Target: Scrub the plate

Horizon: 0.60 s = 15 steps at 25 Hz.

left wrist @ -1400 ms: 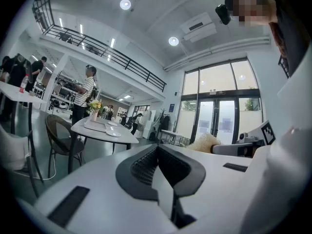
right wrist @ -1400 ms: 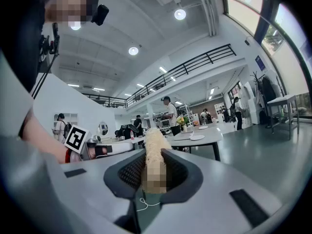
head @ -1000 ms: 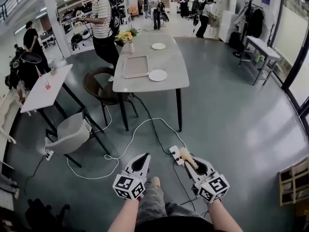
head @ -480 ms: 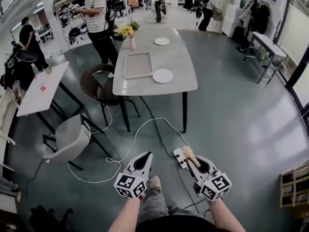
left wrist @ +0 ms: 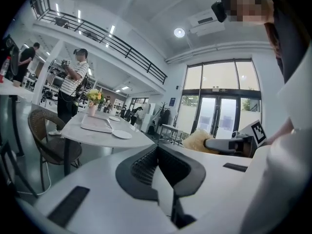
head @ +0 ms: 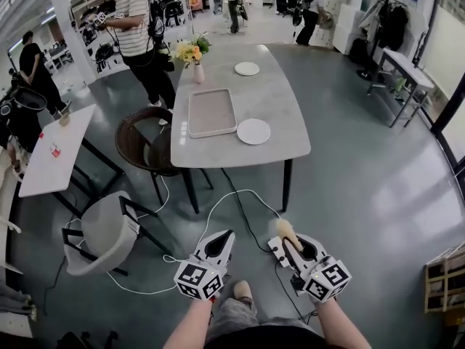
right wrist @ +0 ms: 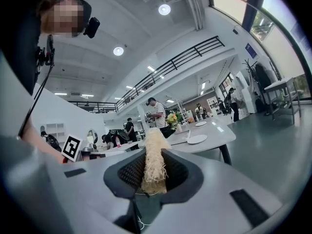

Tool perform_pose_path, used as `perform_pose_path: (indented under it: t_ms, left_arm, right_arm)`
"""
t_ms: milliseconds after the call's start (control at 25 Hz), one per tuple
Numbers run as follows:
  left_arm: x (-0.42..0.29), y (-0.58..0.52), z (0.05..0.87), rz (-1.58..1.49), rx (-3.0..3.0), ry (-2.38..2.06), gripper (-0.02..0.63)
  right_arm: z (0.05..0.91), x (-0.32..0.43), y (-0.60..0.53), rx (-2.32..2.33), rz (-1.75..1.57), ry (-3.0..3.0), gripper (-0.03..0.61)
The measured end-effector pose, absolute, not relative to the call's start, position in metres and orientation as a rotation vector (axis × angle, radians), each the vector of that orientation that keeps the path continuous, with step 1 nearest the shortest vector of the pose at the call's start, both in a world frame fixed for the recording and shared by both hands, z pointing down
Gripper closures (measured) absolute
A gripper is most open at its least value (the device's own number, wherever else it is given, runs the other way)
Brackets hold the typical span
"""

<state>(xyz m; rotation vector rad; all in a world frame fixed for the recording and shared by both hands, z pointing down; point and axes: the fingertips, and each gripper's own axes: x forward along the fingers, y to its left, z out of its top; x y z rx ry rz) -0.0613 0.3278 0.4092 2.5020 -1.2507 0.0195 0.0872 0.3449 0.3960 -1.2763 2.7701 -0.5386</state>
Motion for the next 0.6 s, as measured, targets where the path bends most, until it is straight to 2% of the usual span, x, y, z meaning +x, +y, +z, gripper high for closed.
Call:
perform_pose_path:
  t_ms: [600]
  left_arm:
    - [-0.082, 0.267, 0.435, -0.015, 2.442, -1.198, 0.601]
  right_arm:
    - [0.412, 0.082, 0.283, -1.368, -0.632, 2.742, 0.497]
